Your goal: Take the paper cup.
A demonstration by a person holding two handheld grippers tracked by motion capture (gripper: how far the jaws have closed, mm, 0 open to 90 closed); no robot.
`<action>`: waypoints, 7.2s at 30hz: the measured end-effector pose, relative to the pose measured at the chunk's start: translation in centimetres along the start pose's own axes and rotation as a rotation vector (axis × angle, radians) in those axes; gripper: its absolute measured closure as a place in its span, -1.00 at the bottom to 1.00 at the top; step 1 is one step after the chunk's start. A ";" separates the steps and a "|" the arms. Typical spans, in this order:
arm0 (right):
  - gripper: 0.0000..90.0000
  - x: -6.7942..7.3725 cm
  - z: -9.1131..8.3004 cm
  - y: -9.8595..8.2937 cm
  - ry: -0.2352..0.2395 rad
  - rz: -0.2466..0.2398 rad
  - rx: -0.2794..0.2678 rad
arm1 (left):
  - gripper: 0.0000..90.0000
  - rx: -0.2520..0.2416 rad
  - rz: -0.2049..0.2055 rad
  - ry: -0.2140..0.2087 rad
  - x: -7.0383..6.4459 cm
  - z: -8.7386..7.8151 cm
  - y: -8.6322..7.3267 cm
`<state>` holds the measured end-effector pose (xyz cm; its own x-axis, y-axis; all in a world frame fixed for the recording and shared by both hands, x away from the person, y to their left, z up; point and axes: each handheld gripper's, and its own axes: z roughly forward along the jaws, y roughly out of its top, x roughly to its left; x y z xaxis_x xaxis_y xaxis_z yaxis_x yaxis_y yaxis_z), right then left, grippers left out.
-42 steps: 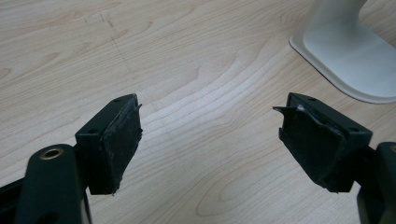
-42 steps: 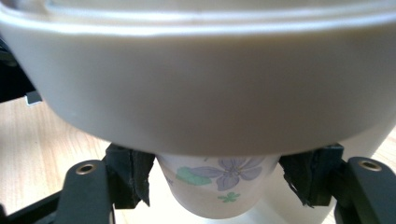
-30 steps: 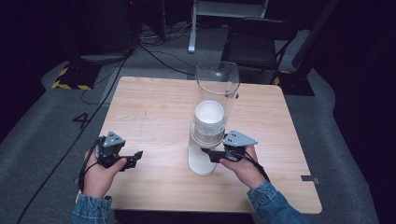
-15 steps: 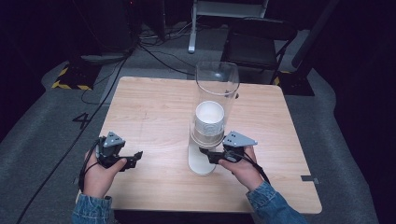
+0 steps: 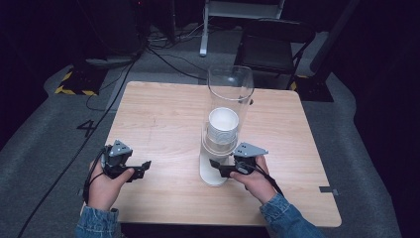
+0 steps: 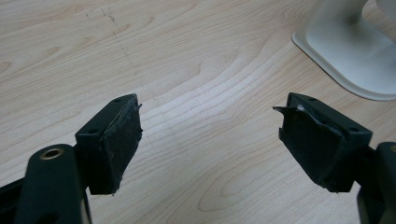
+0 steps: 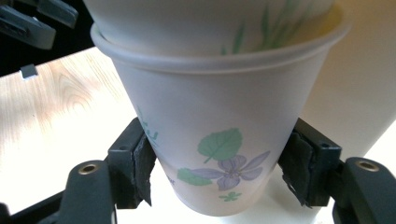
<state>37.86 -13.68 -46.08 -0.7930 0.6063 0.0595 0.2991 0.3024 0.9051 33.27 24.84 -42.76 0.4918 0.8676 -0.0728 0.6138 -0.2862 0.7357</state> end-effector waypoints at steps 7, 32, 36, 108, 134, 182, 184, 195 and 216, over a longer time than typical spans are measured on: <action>-0.24 -0.1 0.4 -1.0 -0.004 0.003 0.032 | -0.54 0.002 0.007 -0.001 0.0 0.0 0.1; -0.24 0.1 0.9 -3.0 -0.003 -0.012 0.102 | -0.54 0.005 0.009 -0.016 0.1 0.5 0.4; -0.24 -0.1 0.7 -3.2 -0.009 -0.002 0.110 | -0.54 0.004 0.011 -0.020 0.1 0.7 0.6; -0.25 -14.2 -5.4 -3.5 -0.377 0.227 0.115 | -0.56 0.033 0.006 -0.004 -0.1 0.0 -0.5; -0.38 -15.1 -4.0 -4.7 -0.385 0.248 0.220 | -0.56 0.035 -0.002 0.005 0.1 -0.6 -1.1; -0.61 -11.6 -16.4 0.4 -0.325 0.147 0.021 | -0.62 0.038 0.029 -0.052 0.3 0.1 -0.3; -0.62 -11.9 -17.1 0.4 -0.336 0.153 0.017 | -0.62 0.033 0.028 -0.050 0.4 0.0 -0.2; -0.63 -13.9 -19.6 -1.2 -0.329 0.157 0.087 | -0.62 0.033 0.017 -0.058 0.9 0.2 -0.2; -0.62 -15.5 -19.5 -2.9 -0.318 0.197 0.092 | -0.62 0.031 0.010 -0.057 1.3 0.1 -0.3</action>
